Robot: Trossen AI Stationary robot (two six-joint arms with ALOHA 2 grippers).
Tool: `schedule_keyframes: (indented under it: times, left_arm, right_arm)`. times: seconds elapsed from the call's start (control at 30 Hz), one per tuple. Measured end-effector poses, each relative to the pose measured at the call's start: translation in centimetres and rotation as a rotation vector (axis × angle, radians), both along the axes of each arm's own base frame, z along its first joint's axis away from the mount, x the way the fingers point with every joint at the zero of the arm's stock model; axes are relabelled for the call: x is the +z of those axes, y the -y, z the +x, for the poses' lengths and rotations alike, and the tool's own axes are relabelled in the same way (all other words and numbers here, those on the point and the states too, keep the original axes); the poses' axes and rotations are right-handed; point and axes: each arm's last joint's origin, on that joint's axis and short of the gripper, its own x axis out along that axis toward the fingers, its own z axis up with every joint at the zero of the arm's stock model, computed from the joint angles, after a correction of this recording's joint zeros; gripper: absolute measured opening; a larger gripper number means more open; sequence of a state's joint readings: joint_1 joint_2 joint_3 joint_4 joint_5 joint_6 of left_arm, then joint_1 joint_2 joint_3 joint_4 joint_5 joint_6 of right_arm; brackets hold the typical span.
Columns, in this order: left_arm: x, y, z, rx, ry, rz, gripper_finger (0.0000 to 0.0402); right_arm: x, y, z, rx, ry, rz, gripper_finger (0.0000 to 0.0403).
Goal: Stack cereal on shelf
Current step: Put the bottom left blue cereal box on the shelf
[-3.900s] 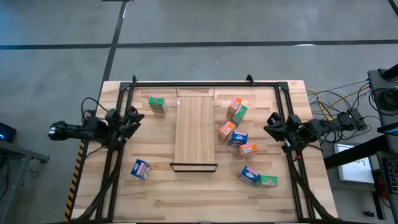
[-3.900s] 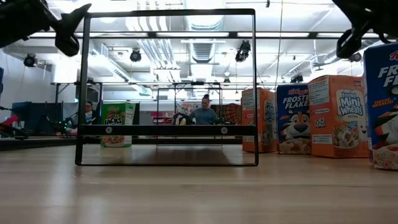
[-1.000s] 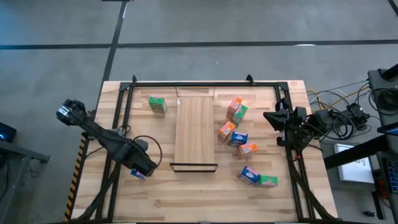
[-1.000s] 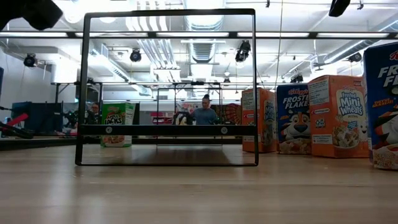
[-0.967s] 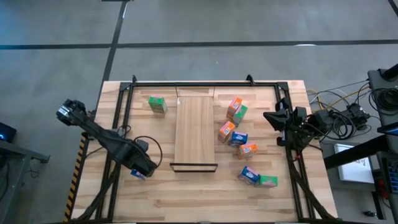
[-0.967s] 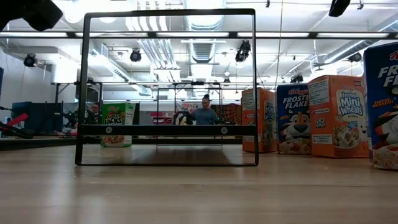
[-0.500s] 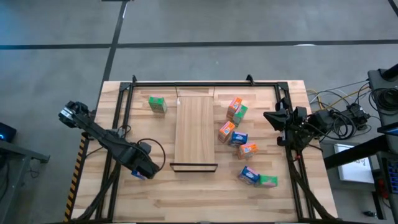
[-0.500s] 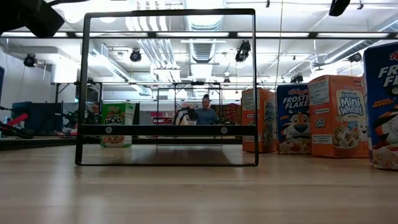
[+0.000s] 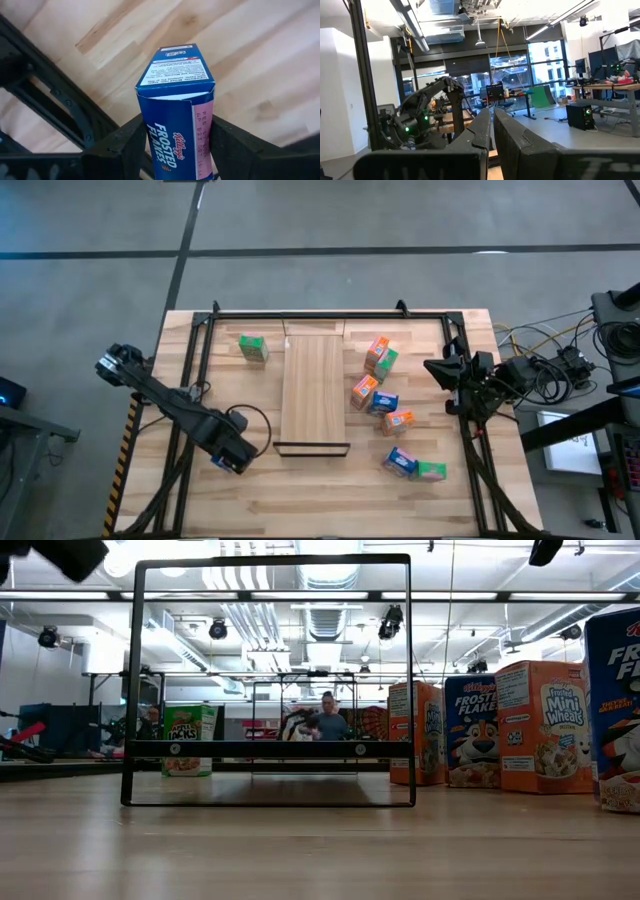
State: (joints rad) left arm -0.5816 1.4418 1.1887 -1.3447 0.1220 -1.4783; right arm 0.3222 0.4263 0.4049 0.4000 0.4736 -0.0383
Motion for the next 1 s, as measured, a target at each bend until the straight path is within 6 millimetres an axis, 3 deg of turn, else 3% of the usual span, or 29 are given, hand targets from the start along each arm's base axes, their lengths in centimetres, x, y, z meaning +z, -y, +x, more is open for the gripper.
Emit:
schedule_keyframes:
  times: [0.3, 0.53, 0.73, 1.0]
  left_arm:
    - [5.3, -0.7, -0.2, -0.070, 0.065, 0.095, 0.0180]
    - [9.3, -2.0, 1.1, -0.163, 0.288, 0.209, 0.0180]
    - [12.4, -4.1, 2.7, -0.287, 0.418, 0.335, 0.0180]
    - [16.2, -7.9, 4.8, -0.537, 0.466, 0.538, 0.0180]
  right_arm:
    - [0.0, 0.0, 0.0, -0.002, -0.001, -0.005, 0.0012]
    - [0.0, 0.0, 0.0, -0.003, 0.000, -0.007, 0.0012]
    - [0.0, 0.0, 0.0, -0.004, -0.001, -0.012, 0.0012]
    - [0.0, 0.0, 0.0, -0.005, -0.001, -0.014, 0.0012]
